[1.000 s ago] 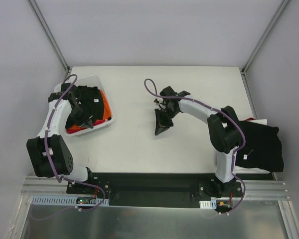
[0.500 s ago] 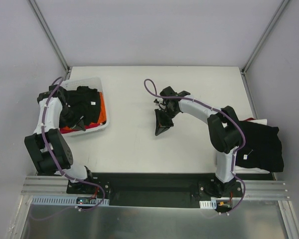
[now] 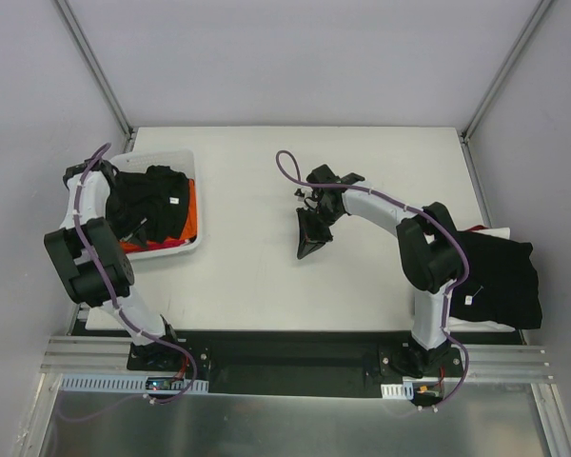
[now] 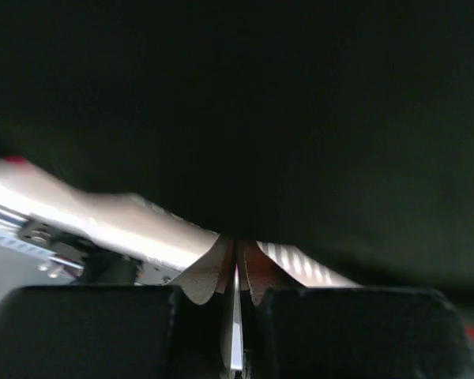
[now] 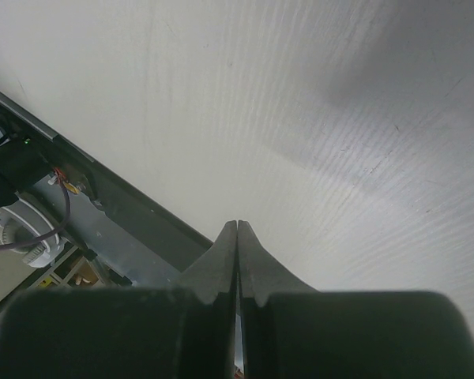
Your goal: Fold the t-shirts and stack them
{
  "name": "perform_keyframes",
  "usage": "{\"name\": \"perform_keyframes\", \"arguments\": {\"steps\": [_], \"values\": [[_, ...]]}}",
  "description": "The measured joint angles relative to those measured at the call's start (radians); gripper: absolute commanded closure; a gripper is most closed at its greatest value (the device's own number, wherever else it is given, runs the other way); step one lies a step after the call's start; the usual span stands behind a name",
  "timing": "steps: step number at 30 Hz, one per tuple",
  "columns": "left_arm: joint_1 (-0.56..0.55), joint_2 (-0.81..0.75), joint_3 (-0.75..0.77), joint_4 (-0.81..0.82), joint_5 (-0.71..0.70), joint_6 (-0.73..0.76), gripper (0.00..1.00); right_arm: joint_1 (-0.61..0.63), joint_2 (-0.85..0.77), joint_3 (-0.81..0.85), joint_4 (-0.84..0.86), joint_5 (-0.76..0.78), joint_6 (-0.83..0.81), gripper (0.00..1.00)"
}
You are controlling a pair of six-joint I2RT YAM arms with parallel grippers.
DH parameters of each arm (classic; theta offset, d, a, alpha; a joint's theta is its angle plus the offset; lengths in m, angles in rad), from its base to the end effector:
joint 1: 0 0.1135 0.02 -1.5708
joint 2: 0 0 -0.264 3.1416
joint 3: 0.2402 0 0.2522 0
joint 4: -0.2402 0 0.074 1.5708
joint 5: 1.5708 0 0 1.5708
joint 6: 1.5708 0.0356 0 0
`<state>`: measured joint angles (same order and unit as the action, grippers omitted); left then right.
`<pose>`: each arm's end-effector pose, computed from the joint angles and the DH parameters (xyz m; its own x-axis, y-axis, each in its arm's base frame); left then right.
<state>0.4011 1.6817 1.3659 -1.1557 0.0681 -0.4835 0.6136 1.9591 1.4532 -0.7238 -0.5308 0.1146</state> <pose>0.2878 0.1194 0.2479 -0.6329 -0.7722 -0.0563 -0.7652 0.6349 -0.1060 0.3153 0.2441 0.1930 -0.8380 -0.4696 -0.2778 -0.5428 0.6657 0.5122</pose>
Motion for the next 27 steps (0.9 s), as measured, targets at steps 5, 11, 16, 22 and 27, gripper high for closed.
{"name": "perform_keyframes", "arguments": {"steps": [5,11,16,22,27], "values": [[0.007,0.162,0.066,0.033,-0.061,0.004,1.00,-0.002,0.000,0.000,0.000,0.000,0.000,0.99],[0.005,0.271,0.221,-0.008,-0.093,0.009,1.00,-0.006,0.000,-0.001,-0.003,0.000,0.000,0.99],[-0.015,0.272,0.259,0.017,-0.114,0.009,1.00,-0.008,0.000,-0.001,-0.007,0.000,0.000,0.99],[-0.034,0.280,0.264,0.021,-0.142,0.009,1.00,-0.008,0.000,0.000,-0.007,-0.001,0.000,0.99],[-0.034,0.338,0.328,-0.004,-0.152,0.009,1.00,-0.008,0.000,0.000,-0.007,-0.005,0.000,0.99]]}}
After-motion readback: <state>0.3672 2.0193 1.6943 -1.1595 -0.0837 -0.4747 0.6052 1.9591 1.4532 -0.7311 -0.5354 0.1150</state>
